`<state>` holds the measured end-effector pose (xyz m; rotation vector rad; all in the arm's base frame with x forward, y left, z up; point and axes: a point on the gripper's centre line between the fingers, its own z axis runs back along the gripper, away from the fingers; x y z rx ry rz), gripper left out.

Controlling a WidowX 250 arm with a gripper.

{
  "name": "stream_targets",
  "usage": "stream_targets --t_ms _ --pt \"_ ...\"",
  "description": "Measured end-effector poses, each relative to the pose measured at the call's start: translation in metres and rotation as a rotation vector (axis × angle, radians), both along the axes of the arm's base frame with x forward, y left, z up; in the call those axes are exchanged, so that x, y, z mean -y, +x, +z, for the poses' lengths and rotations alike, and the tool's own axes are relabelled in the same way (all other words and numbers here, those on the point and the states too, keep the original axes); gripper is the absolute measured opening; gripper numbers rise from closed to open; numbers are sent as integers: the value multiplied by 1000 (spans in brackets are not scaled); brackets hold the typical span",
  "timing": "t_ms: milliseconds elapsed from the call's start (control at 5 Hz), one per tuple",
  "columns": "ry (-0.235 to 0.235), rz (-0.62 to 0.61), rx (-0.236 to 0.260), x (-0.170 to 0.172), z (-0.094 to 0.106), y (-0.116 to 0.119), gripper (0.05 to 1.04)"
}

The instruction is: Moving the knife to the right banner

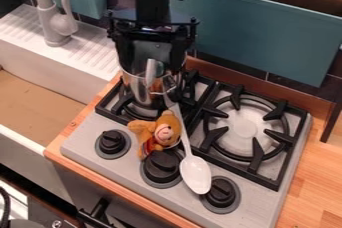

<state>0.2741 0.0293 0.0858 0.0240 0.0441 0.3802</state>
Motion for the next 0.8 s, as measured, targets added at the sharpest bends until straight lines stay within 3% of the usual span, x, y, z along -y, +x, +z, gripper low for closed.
stream_targets --t_ms 200,600,800 --pt "-11 -9 -17 8 4 -9 998" --pt "31 20 -26 15 3 -7 964" --pt "33 45 -65 15 -2 -10 803"
